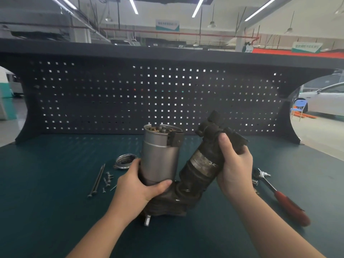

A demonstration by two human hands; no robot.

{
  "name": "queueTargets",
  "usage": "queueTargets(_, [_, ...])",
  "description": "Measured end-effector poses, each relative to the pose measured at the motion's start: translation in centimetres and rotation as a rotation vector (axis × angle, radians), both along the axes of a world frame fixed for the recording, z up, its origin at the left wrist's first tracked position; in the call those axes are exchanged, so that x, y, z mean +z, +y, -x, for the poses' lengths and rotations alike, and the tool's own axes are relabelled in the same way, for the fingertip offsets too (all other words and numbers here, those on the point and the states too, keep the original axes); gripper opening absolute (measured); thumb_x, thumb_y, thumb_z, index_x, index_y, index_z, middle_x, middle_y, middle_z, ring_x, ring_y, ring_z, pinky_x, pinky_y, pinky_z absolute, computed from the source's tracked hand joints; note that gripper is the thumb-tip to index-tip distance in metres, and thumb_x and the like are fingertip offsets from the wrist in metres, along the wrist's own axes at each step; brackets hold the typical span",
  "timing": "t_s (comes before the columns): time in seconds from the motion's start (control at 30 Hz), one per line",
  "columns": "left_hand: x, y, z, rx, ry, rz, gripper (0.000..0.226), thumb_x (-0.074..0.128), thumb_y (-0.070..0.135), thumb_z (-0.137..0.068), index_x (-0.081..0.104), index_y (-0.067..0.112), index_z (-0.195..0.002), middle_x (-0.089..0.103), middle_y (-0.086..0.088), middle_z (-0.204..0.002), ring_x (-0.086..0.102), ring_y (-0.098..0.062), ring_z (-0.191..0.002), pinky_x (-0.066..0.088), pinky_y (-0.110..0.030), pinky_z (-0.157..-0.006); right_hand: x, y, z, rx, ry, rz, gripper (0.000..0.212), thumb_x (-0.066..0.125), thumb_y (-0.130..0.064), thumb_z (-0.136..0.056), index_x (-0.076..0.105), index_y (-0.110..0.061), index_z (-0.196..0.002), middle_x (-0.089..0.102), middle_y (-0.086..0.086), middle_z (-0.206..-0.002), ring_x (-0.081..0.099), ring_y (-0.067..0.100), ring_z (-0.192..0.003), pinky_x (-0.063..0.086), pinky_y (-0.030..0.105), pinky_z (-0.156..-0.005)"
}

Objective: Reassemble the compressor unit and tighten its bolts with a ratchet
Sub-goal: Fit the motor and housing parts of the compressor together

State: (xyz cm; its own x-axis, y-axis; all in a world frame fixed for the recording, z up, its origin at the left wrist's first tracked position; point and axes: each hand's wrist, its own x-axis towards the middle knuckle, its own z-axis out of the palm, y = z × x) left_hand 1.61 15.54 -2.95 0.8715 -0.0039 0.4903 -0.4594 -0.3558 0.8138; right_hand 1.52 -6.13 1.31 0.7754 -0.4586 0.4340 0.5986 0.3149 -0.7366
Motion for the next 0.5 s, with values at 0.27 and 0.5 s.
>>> queueTargets(0.27, [-0.4,0.2,-0.4,0.016,0.005,0.005,0.055,0.084,0.055,-0.053,0.054,0.042,-0.096,0.068,0.024,-0.09,0.058,0.019,-0.087,0.042,0.001,-0.062,0.2,0.3,1.1,-0.113,-0.037,0.081,0.077,0.083,-0.061,-0.052,0.064,-0.012,-0.108,0.073,0.0,-0.101,0.069,0.017,-0.096,0.054,0.026,-0.077])
queueTargets(0.5, [-0.4,0.2,-0.2,0.011,0.005,0.01,0.053,0.086,0.051,-0.056,0.052,0.048,-0.097,0.066,0.028,-0.091,0.057,0.021,-0.087,0.042,0.002,-0.064,0.7,0.6,1.4,-0.136,-0.067,0.164,0.058,0.078,-0.058,-0.059,0.065,-0.021,-0.101,0.073,-0.006,-0.097,0.069,0.009,-0.092,0.052,0.018,-0.073])
